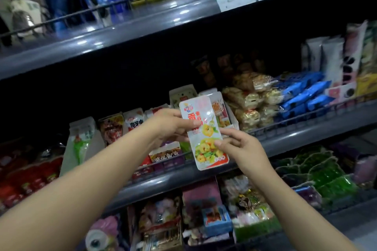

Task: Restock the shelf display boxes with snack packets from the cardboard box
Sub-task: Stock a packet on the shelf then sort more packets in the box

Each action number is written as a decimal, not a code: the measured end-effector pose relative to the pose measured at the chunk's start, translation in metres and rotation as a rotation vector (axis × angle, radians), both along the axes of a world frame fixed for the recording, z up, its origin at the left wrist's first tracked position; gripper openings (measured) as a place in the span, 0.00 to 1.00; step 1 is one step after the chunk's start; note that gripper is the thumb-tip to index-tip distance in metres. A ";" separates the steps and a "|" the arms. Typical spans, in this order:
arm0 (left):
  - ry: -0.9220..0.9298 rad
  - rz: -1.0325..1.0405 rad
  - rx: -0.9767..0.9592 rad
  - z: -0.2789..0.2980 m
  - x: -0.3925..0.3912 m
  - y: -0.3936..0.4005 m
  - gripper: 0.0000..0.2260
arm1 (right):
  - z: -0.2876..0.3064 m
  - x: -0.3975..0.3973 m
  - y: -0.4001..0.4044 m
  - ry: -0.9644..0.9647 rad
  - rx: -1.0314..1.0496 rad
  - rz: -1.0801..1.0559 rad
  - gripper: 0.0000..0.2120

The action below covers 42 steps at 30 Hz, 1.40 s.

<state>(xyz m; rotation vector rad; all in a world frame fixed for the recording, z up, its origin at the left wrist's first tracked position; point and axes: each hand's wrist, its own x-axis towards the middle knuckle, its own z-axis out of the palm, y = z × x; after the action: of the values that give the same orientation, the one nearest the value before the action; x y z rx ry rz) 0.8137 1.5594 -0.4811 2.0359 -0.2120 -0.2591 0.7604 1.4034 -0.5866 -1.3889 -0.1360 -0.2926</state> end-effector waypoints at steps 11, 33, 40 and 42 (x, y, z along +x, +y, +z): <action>-0.165 0.090 -0.029 0.015 0.071 -0.058 0.11 | -0.014 0.046 -0.031 0.052 0.037 -0.263 0.11; -0.467 0.130 0.436 -0.022 0.125 -0.080 0.11 | -0.033 0.053 -0.029 -0.084 -0.811 -0.325 0.26; -0.703 0.164 0.657 -0.034 0.127 -0.078 0.14 | -0.034 0.053 -0.029 -0.081 -0.817 -0.318 0.28; -0.689 0.151 0.629 -0.039 0.128 -0.077 0.16 | -0.034 0.053 -0.029 -0.086 -0.817 -0.319 0.28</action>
<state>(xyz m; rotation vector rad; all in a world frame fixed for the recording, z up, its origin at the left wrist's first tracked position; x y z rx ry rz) 0.9420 1.4819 -0.5200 2.6907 -0.4377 0.5530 0.8130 1.3742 -0.6205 -2.2155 -0.1077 -0.6043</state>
